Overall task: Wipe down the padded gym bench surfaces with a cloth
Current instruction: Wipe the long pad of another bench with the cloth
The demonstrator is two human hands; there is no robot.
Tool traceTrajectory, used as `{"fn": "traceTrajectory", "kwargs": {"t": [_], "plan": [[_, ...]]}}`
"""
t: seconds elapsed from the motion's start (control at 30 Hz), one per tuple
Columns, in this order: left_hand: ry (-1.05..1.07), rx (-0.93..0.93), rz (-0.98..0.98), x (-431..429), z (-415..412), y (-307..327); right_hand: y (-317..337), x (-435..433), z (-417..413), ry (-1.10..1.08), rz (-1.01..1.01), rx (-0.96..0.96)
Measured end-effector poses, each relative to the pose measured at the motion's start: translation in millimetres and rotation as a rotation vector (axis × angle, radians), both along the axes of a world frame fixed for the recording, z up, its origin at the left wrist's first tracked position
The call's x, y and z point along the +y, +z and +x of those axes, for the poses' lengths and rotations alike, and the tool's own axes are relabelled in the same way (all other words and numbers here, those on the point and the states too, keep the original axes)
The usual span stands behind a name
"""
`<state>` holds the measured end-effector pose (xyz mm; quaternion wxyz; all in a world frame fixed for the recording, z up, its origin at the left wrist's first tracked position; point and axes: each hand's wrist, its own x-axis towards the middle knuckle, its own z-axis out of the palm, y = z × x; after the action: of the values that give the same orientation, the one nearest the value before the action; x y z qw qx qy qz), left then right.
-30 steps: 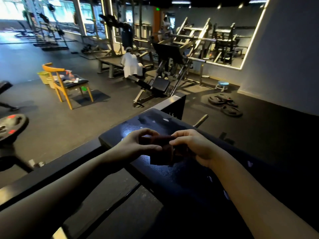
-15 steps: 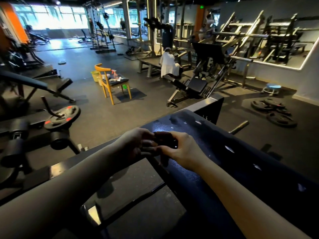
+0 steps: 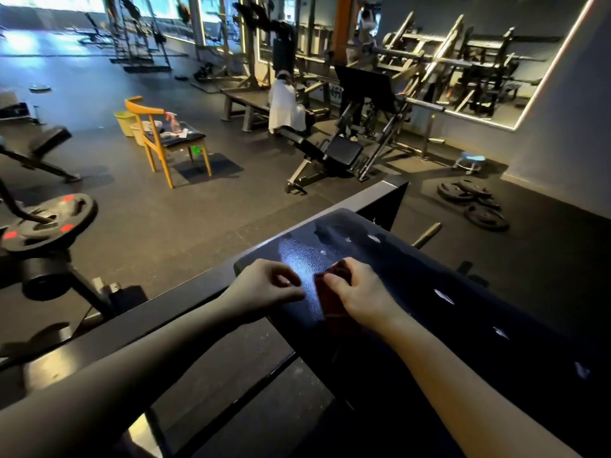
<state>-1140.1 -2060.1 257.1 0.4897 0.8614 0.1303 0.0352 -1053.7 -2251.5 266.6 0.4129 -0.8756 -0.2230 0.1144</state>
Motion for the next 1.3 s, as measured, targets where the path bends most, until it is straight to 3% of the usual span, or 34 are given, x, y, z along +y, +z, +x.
{"fn": "traceTrajectory", "kwargs": {"t": [0.13, 0.23, 0.33, 0.43, 0.53, 0.63, 0.77, 0.83, 0.93, 1.03, 1.1, 1.2, 1.3], "plan": [[0.016, -0.066, 0.469, 51.2, 3.7, -17.7, 1.0, -22.7, 48.6, -0.241, -0.329, -0.215], [-0.082, 0.030, 0.645, 76.9, 10.7, -27.5, -6.4, -16.6, 85.1, -0.360, -0.495, -0.246], [-0.192, 0.115, 0.681, 89.2, 9.6, -28.6, -20.3, 14.6, 105.5, -0.398, -0.579, -0.273], [-0.196, 0.010, 0.707, 92.0, 5.8, -37.2, -29.3, 50.1, 100.4, -0.288, -0.663, -0.402], [-0.129, -0.089, 0.717, 91.4, 9.7, -48.9, -29.4, 70.5, 78.5, -0.171, -0.582, -0.423], [-0.114, -0.076, 0.711, 90.5, 10.7, -51.3, -25.9, 91.0, 37.7, 0.100, -0.487, -0.404], [-0.110, -0.036, 0.729, 91.1, 10.1, -53.9, -32.5, 88.0, 5.5, 0.386, -0.432, -0.576], [-0.101, -0.035, 0.719, 89.7, 10.0, -53.7, -33.0, 68.7, 44.9, 0.249, -0.519, -0.594], [-0.082, -0.032, 0.689, 87.6, 9.0, -52.9, -24.3, 44.5, 135.6, -0.136, -0.738, -0.521], [-0.060, -0.014, 0.686, 86.9, 10.5, -52.5, -22.1, 59.3, 156.9, -0.301, -0.623, -0.414], [-0.054, -0.004, 0.682, 86.1, 9.6, -50.6, -27.5, 91.9, 113.4, -0.159, -0.545, -0.413], [-0.056, -0.008, 0.692, 84.8, 6.7, -49.7, -30.4, 112.3, 14.4, 0.267, -0.431, -0.495], [-0.066, -0.001, 0.710, 84.7, 5.6, -51.0, -36.0, 83.9, 19.9, 0.328, -0.389, -0.650]]}}
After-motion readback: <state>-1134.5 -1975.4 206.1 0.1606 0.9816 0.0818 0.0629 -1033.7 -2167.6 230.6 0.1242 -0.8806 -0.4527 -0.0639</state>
